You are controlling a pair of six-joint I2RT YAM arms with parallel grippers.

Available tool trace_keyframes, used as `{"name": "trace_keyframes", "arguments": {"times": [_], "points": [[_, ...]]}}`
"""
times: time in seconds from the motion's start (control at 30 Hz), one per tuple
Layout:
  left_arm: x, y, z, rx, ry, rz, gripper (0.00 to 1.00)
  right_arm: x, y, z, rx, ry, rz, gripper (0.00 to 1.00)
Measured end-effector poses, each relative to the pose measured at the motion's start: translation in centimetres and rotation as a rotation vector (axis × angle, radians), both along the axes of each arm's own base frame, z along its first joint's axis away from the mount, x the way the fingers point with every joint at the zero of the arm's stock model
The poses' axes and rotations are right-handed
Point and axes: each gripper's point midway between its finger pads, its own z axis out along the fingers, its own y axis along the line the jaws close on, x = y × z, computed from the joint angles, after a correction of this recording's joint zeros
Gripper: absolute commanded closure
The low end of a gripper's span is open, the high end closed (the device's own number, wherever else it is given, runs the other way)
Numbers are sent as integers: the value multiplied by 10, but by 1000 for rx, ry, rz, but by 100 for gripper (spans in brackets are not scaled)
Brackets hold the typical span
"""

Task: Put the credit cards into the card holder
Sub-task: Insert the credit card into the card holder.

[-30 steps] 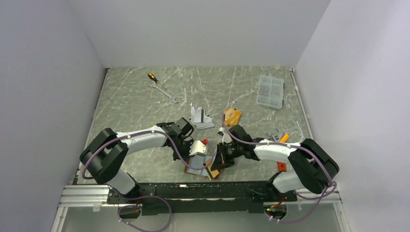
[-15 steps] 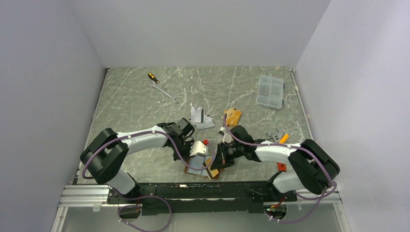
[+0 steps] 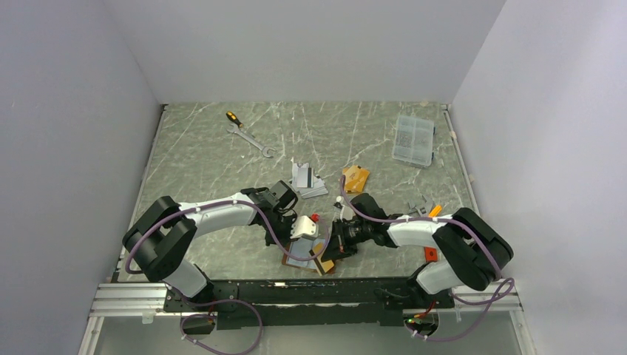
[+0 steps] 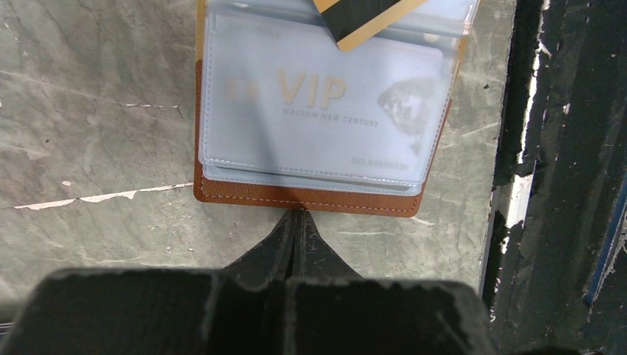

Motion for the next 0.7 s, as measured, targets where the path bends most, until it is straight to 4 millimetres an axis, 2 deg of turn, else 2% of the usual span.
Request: {"name": "trace_keyframes", "arguments": {"times": [0.7], "points": [[-1,-1,0,17,-23,-16,100,12,6,-11,14,43,-52,100]]}}
